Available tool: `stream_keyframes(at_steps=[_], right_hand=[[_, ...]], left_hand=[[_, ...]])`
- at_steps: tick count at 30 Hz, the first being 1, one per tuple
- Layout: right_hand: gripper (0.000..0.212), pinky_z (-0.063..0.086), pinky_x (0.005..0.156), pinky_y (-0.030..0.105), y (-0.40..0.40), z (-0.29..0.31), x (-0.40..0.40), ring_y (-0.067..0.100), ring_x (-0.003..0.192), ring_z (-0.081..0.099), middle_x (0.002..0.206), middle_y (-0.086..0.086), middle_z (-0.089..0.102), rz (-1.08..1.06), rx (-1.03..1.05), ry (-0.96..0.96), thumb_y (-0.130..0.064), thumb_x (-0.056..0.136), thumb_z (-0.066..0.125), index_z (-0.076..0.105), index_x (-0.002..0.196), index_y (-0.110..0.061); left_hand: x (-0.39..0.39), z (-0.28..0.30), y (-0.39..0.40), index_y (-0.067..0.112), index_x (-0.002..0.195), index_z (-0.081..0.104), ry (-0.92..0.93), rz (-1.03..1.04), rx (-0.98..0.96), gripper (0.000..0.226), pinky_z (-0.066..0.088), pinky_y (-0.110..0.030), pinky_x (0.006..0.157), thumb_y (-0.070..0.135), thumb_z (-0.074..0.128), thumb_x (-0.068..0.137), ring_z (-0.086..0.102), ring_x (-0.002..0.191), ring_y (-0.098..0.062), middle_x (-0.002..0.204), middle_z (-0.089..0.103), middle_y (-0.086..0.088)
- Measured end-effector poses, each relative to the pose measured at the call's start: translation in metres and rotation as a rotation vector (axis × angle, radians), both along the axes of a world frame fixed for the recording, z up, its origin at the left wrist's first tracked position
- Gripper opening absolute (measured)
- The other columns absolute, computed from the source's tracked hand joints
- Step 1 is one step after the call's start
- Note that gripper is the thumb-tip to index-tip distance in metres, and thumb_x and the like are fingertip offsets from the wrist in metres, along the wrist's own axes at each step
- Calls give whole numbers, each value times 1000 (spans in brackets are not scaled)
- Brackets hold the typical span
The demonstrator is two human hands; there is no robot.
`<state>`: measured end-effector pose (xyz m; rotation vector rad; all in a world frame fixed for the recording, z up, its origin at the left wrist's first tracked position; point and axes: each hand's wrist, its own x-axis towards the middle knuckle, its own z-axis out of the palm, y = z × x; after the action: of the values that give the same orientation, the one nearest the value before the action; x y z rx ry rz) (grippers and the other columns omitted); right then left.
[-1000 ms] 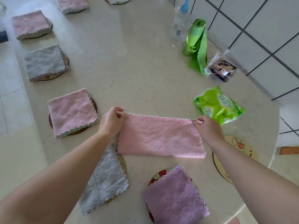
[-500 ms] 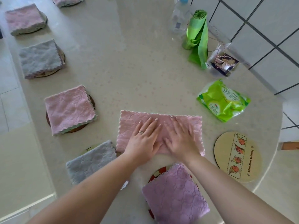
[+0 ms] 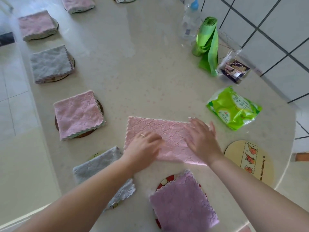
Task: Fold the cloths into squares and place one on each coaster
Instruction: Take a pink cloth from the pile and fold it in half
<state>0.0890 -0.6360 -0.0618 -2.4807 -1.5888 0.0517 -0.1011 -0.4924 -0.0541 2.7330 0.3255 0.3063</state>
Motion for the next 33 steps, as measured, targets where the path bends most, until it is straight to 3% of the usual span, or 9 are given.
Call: stream_keyframes(at_steps=[2, 4, 7, 10, 17, 20, 25, 28, 33], right_hand=[[22, 34, 97, 60, 28, 4, -6, 24, 103, 61, 111, 4, 65, 51, 46, 37, -25, 83, 56, 70, 98, -19], [13, 38, 95, 51, 50, 7, -9, 27, 93, 63, 101, 3, 67, 66, 6, 92, -16, 79, 66, 72, 90, -21], [15, 34, 91, 37, 70, 12, -8, 27, 98, 58, 102, 4, 63, 46, -124, 137, -16, 86, 58, 70, 93, -22], [16, 34, 86, 34, 81, 15, -7, 26, 100, 55, 102, 2, 62, 59, -179, 83, -17, 88, 53, 67, 93, -24], [15, 35, 81, 33, 88, 20, 5, 25, 102, 55, 102, 0, 62, 33, -241, 16, -21, 87, 53, 65, 93, -27], [20, 36, 82, 34, 86, 22, 14, 25, 104, 55, 104, 1, 63, -103, -251, 120, -19, 86, 51, 66, 94, -27], [16, 41, 77, 32, 78, 17, 2, 23, 95, 60, 101, 0, 66, -125, -187, 277, -19, 85, 53, 67, 93, -24], [10, 47, 74, 33, 68, 15, 0, 21, 88, 61, 96, -1, 66, -164, -124, 389, -26, 88, 56, 63, 93, -21], [21, 49, 76, 31, 51, 22, -9, 14, 84, 61, 94, -3, 66, -268, -58, 568, -29, 89, 58, 60, 104, -16]], left_hand=[[-1, -1, -20, 23, 95, 67, 33, -123, -23, 15, 49, -34, 81, 21, 64, 81, 59, 93, -16, 97, 66, 6], [-2, -6, -32, 26, 94, 67, 85, -104, -74, 13, 47, -31, 77, 23, 62, 82, 59, 90, -16, 95, 65, 8], [-1, -10, -37, 28, 94, 65, 118, -31, -187, 17, 47, -33, 77, 26, 50, 85, 58, 92, -17, 95, 62, 8], [4, -11, -35, 25, 90, 63, 152, -11, -212, 23, 46, -33, 75, 26, 41, 84, 57, 92, -19, 92, 60, 6], [6, -7, -10, 23, 75, 61, 124, -6, -83, 6, 41, -29, 69, 19, 58, 74, 56, 78, -18, 81, 58, 5], [1, -3, 27, 25, 79, 66, 158, 75, -7, 17, 45, -34, 74, 28, 49, 76, 59, 84, -20, 85, 60, 4], [-5, 8, 76, 25, 96, 70, 249, 240, 32, 13, 37, -41, 92, 25, 64, 84, 52, 105, -23, 103, 59, 1], [-10, 4, 81, 24, 104, 68, 229, 111, 67, 26, 41, -48, 99, 24, 71, 78, 51, 118, -26, 118, 61, -1], [-21, -11, 65, 18, 124, 59, 190, -186, 70, 47, 29, -51, 109, 24, 68, 78, 38, 134, -26, 138, 50, -7]])
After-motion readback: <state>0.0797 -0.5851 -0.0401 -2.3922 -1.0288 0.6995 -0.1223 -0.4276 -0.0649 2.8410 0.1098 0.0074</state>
